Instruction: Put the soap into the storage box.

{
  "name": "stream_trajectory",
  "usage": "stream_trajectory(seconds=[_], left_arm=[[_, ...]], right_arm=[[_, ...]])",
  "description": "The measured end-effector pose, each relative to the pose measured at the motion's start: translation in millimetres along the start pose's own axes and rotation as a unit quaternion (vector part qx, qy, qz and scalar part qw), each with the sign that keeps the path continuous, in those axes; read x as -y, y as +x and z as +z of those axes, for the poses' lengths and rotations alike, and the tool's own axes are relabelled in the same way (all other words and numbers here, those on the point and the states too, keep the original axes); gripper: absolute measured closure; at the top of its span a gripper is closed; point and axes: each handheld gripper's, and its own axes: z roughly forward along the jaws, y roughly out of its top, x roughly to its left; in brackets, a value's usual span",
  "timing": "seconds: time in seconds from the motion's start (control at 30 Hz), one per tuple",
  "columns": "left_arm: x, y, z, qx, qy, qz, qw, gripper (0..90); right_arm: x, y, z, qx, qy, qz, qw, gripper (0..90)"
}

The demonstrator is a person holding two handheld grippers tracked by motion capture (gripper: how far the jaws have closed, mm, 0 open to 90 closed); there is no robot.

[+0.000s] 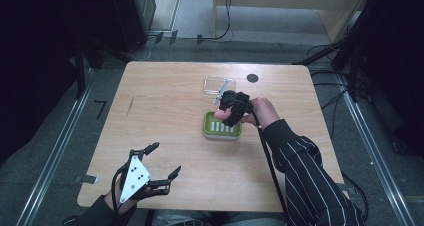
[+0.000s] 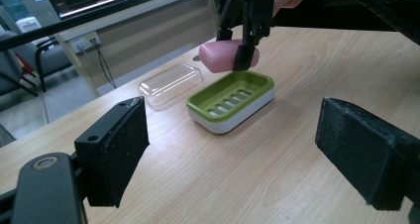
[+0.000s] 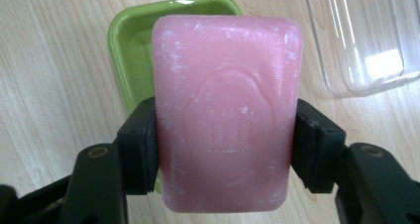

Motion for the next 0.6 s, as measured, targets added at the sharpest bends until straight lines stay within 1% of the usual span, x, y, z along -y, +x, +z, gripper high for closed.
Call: stream_trajectory(seconds=[0.07,0.17,0.3,0.37,0.4,0.57,0.6], left_arm=[[0.0,0.0,-0.1,-0.001,0.0,-0.001,1.0,13.6],[-0.1,0.0,-0.2,0.0,0.0,0.001,1.0,13.6],[0.1,0.1,-0.2,-0.001,-0.001,-0.001,1.0,13.6],[0.1,0.0,-0.3,-0.001,-0.001,-0.001,1.0,13.7],[0.1,0.2,-0.3,-0.001,-0.001,-0.001,1.0,13.6],[0.2,0.3,-0.3,0.0,-0.002,-0.001,1.0,13.6],[0.2,0.4,-0.3,0.0,-0.002,0.0,1.0,13.6]], right_arm=[[-0.8,-0.4,1.8,-0.001,0.0,-0.008,1.0,38.4],[-1.3,-1.0,4.5,-0.006,-0.003,-0.007,1.0,38.4],[-1.8,-1.9,7.6,-0.012,-0.006,-0.022,0.9997,38.4],[-2.0,-1.8,9.1,-0.015,-0.006,-0.018,0.9997,38.4],[-2.1,-3.1,10.4,-0.015,-0.007,-0.025,0.9996,38.4],[-2.5,-4.1,15.6,-0.021,-0.003,-0.027,0.9994,38.4],[-2.5,-4.1,16.3,-0.022,-0.002,-0.024,0.9995,38.4]])
